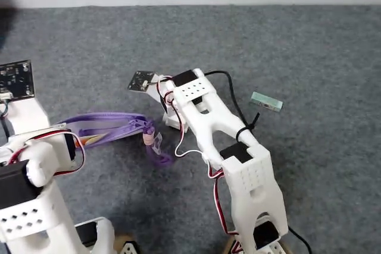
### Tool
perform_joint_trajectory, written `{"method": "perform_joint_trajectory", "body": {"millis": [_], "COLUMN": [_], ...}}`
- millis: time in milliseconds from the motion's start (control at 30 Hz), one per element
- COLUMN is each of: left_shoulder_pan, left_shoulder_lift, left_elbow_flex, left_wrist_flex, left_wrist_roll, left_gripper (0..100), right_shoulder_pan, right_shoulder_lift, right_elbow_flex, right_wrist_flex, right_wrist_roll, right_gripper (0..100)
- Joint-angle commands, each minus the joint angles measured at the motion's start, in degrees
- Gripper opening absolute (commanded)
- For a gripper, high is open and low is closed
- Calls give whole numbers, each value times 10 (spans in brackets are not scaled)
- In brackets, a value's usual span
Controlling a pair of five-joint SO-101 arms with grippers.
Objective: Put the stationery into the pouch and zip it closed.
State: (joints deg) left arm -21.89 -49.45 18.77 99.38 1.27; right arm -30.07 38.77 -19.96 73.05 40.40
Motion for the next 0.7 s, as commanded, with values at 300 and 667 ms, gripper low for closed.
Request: {"method": "perform_joint_trajectory", "body": {"millis": [300,667], "left_shoulder_pan": [-4,-4], "left_shoulder_lift": [-9,-9], "left_elbow_flex": [-1,-1], "left_wrist_flex": [12,12], "left_wrist_roll": [-2,-1], "left_gripper": [13,13], "right_shoulder_pan": [1,-36], "right_shoulder_lift": [-184,-411], "right_elbow_flex": [-21,-20], "right_wrist_flex": [124,251], "right_wrist_roll": [-147,-322], "right_gripper": [8,8]}}
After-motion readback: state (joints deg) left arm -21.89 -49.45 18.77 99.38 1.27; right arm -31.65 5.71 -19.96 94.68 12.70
